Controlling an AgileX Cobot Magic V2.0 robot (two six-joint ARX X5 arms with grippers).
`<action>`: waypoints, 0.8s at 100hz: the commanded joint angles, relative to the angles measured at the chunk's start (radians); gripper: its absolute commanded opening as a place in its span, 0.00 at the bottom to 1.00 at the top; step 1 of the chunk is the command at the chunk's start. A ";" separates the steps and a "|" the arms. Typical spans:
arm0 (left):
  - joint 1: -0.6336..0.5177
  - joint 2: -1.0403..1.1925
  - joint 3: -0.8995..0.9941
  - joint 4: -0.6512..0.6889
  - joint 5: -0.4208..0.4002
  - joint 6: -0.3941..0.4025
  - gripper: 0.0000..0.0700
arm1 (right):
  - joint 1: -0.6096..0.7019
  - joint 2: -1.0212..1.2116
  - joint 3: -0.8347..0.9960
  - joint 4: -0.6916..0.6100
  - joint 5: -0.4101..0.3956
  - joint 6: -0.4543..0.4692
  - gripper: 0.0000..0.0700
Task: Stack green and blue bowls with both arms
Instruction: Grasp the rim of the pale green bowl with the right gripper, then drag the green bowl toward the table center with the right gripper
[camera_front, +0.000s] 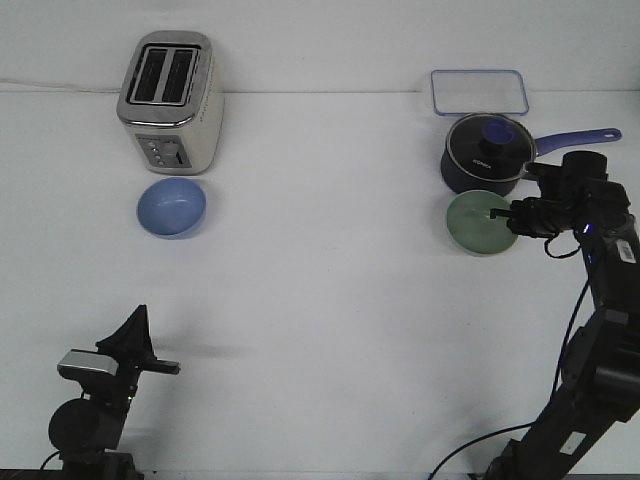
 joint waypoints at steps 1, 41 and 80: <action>0.002 -0.002 -0.019 0.011 -0.001 0.001 0.01 | 0.016 -0.035 0.024 -0.016 -0.010 0.028 0.00; 0.002 -0.002 -0.019 0.011 -0.001 0.001 0.01 | 0.291 -0.115 0.018 -0.124 -0.009 0.051 0.00; 0.002 -0.002 -0.019 0.011 -0.001 0.001 0.01 | 0.617 -0.106 -0.050 0.041 0.011 0.195 0.00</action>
